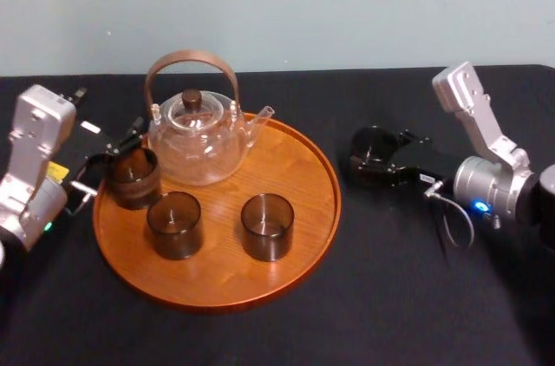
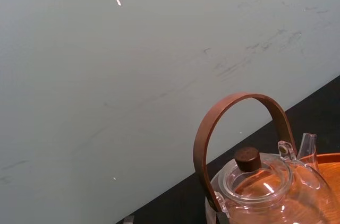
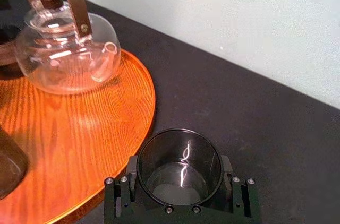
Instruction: Pick up the glass from the table and place it on the tray.
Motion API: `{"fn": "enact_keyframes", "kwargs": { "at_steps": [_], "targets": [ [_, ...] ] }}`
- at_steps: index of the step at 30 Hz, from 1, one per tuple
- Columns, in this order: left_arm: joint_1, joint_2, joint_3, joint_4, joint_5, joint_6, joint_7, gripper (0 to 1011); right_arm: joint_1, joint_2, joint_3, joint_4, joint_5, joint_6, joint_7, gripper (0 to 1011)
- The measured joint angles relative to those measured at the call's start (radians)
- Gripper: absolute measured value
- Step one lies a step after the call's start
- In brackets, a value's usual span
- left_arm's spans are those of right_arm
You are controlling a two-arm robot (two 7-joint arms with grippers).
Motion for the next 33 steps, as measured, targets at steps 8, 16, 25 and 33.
{"fn": "enact_keyframes", "kwargs": {
  "at_steps": [8, 16, 25, 33],
  "targets": [
    [0.0, 0.0, 0.0, 0.0, 0.0, 0.0, 0.0, 1001, -0.019, 0.032, 0.019, -0.073, 0.025, -0.007, 0.024, 903],
    [0.0, 0.0, 0.0, 0.0, 0.0, 0.0, 0.0, 1001, -0.007, 0.039, 0.008, -0.112, 0.035, -0.022, 0.047, 903],
    [0.0, 0.0, 0.0, 0.0, 0.0, 0.0, 0.0, 1001, 0.039, 0.011, -0.05, -0.106, 0.036, -0.051, 0.088, 903],
    [0.0, 0.0, 0.0, 0.0, 0.0, 0.0, 0.0, 1001, 0.075, -0.028, -0.098, -0.064, 0.031, -0.073, 0.108, 903]
  ]
}}
